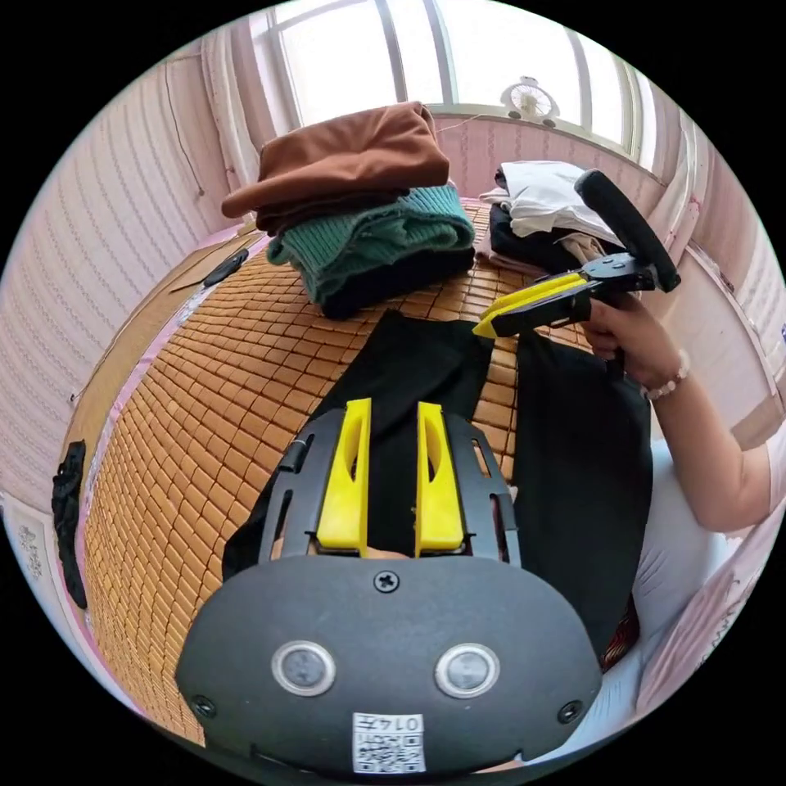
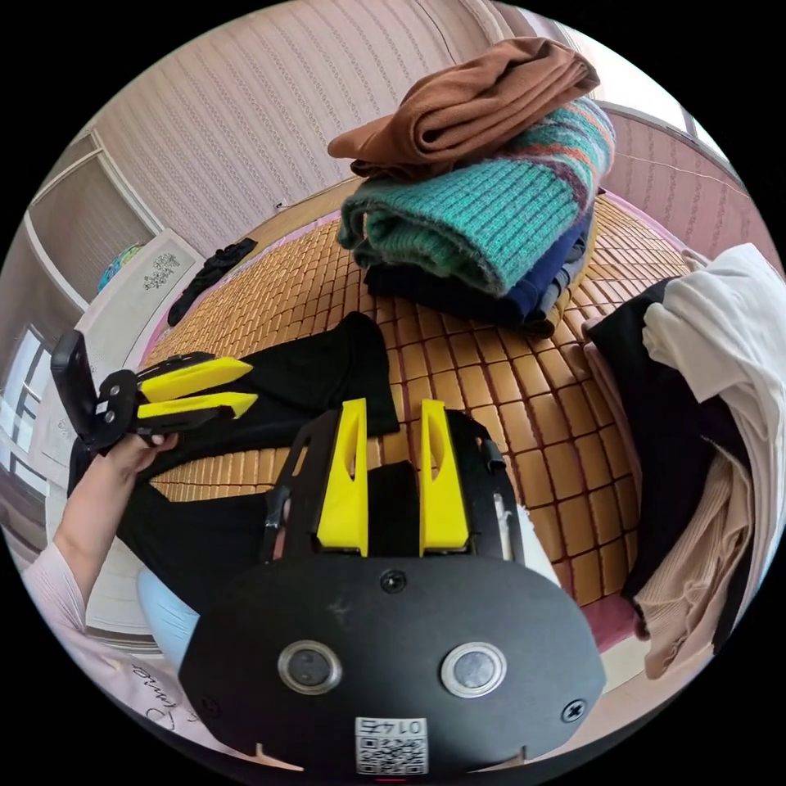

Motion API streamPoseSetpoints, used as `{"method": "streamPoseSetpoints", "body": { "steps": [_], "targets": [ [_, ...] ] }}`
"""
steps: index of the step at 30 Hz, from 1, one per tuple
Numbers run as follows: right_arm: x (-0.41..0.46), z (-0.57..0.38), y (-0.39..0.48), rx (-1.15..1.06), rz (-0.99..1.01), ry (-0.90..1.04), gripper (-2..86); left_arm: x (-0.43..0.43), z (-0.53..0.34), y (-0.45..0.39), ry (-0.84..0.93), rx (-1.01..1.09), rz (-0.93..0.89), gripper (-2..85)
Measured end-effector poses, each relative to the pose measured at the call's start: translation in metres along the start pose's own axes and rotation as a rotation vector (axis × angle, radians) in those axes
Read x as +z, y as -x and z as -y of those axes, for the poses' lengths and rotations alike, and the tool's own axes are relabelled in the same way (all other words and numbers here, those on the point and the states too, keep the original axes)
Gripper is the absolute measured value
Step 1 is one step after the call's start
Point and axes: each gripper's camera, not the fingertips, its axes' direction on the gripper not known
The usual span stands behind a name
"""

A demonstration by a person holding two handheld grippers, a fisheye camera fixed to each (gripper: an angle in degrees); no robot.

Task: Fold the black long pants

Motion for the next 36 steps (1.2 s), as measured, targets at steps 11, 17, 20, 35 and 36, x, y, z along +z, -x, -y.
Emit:
{"method": "streamPoseSetpoints", "body": {
  "steps": [11, 17, 20, 35, 36],
  "targets": [
    [-0.013, -0.001, -0.044, 0.016, 0.124, -0.006, 0.9, 0.06, 0.093, 0.03, 0.068, -0.079, 0.073, 0.0],
    [-0.018, -0.002, -0.067, 0.037, 0.19, -0.013, 0.6, 0.076, 0.122, 0.077, -0.007, -0.378, 0.124, 6.5],
    [-0.02, -0.002, -0.072, 0.035, 0.189, -0.013, 0.6, 0.076, 0.129, 0.079, -0.037, -0.386, 0.05, 7.4],
    [-0.029, 0.0, -0.091, 0.019, 0.162, -0.033, 0.4, 0.182, 0.184, 0.051, 0.283, -0.18, 0.213, 0.0],
    [-0.028, 0.001, -0.092, 0.019, 0.158, -0.027, 0.5, 0.183, 0.183, 0.05, 0.252, -0.195, 0.229, 0.3]
  ]
}}
